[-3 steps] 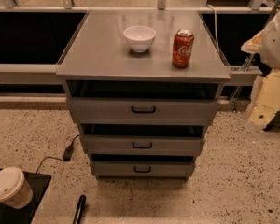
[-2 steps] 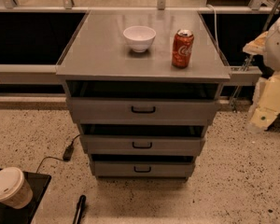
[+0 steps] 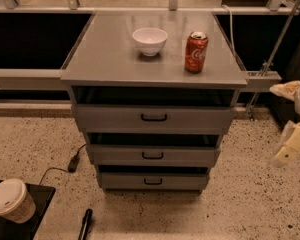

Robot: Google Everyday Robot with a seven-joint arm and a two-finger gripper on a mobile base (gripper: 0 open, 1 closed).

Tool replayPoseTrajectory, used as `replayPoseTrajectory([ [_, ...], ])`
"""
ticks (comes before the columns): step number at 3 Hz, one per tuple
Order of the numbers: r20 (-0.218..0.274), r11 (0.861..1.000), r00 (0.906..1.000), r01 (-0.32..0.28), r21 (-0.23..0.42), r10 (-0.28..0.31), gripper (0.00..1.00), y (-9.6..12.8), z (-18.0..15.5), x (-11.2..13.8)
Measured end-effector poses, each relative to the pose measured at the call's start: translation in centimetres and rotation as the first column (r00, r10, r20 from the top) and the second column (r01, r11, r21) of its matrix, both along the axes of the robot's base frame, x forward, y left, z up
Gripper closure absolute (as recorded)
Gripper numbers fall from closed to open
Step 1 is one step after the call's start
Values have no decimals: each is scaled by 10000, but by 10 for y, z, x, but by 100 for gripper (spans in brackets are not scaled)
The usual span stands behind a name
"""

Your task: Open top drawer

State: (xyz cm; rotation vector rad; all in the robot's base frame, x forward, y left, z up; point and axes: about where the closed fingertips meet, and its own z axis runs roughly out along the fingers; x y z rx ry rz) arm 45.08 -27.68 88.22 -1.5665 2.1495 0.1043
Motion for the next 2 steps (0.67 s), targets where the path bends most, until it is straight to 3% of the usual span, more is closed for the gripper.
replayPoseTrajectory([
  [1, -397, 9932, 9992, 80, 1162, -34, 0, -19, -60, 18],
  [2, -688, 9865, 9961, -443, 1577, 557, 0, -7, -106, 74],
])
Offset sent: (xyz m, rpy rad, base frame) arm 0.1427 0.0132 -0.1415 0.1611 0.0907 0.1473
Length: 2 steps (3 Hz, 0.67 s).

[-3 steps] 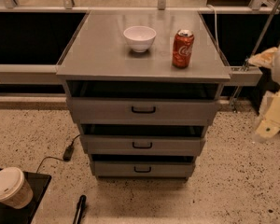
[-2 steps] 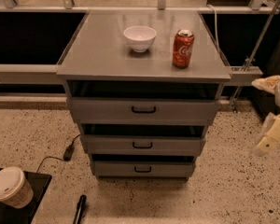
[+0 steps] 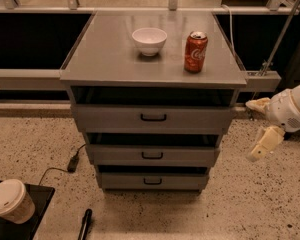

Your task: Open top drawer

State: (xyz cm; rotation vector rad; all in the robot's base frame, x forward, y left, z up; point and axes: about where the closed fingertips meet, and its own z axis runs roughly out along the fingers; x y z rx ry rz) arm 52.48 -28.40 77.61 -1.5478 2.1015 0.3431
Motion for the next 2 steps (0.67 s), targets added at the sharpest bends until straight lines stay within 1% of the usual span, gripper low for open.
replayPoseTrajectory([
  [1, 0, 10000, 10000, -5, 5, 5, 0, 0, 0, 0],
  [2, 409, 9934, 9978, -554, 1006, 515, 0, 16, -11, 13],
])
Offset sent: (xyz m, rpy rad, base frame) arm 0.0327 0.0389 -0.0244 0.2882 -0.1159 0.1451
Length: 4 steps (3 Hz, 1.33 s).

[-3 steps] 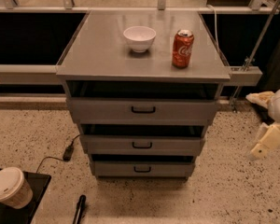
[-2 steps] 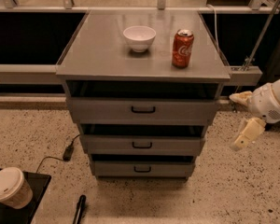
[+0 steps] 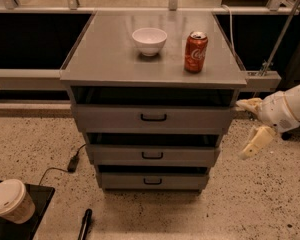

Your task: Open top drawer

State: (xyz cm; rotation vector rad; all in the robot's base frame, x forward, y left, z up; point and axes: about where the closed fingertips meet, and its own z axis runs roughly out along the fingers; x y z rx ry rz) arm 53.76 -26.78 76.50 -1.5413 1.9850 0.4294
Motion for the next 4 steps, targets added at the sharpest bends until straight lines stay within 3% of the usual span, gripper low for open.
replayPoseTrajectory([
  [1, 956, 9836, 9887, -1272, 1280, 1154, 0, 61, -13, 31],
  [2, 954, 9836, 9887, -1270, 1280, 1152, 0, 61, -13, 31],
  [3, 1009, 9907, 9874, -1270, 490, 1216, 0, 67, -20, 39],
  [4, 1041, 9995, 9941, -324, 53, 317, 0, 87, -27, 73],
])
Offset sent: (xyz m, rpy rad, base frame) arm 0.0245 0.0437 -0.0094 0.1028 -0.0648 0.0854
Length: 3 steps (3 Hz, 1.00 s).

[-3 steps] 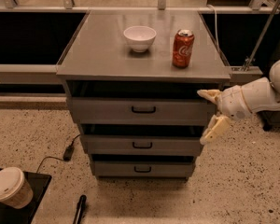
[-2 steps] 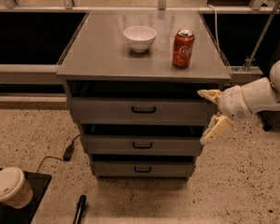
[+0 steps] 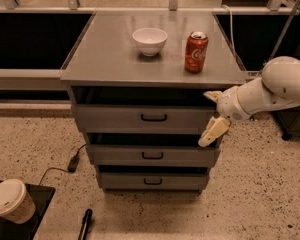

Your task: Open top drawer

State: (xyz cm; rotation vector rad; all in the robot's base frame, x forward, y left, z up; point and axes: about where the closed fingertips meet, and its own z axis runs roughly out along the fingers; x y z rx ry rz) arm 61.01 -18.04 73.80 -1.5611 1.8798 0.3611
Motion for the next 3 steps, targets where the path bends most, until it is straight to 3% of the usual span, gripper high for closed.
replayPoseTrajectory([
  [1, -5, 10000, 10000, -35, -5, 35, 0, 0, 0, -1],
  [2, -245, 9986, 9996, 104, -524, -117, 0, 11, -19, 10],
  [3, -522, 9839, 9974, 389, -1745, -487, 0, 37, -59, 37],
])
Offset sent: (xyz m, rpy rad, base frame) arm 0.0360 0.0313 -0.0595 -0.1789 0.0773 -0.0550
